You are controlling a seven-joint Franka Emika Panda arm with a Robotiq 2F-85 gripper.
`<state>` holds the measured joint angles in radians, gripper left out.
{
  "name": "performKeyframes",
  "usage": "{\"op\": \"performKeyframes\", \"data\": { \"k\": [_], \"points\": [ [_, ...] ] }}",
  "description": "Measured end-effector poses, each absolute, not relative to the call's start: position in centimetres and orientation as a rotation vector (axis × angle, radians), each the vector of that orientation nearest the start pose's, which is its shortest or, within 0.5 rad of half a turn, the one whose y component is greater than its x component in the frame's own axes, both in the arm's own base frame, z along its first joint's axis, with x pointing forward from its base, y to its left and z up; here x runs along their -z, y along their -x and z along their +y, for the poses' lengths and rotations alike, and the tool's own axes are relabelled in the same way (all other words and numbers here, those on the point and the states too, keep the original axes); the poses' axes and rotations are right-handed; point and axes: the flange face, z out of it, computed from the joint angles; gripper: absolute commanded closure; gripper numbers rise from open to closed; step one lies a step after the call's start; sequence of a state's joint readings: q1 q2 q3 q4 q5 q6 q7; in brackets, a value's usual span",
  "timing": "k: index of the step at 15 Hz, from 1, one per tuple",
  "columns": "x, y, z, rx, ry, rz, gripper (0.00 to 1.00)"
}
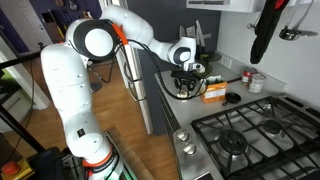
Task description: Put the egg holder on the counter then put a bulb of garlic on it
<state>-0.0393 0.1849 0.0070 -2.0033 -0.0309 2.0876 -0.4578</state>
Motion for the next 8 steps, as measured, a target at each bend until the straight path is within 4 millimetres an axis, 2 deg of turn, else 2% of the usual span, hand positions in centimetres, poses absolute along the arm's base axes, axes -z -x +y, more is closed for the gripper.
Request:
{"op": "performKeyframes", "data": {
  "k": [6, 7, 8],
  "points": [
    [-35.74, -57.69, -2.03, -0.164, 3.06, -0.688, 0.73],
    [-35.72, -57.69, -2.03, -0.165, 3.06, -0.688, 0.71],
    [-35.7, -57.69, -2.03, -0.165, 3.06, -0.688, 0.64]
  ]
}}
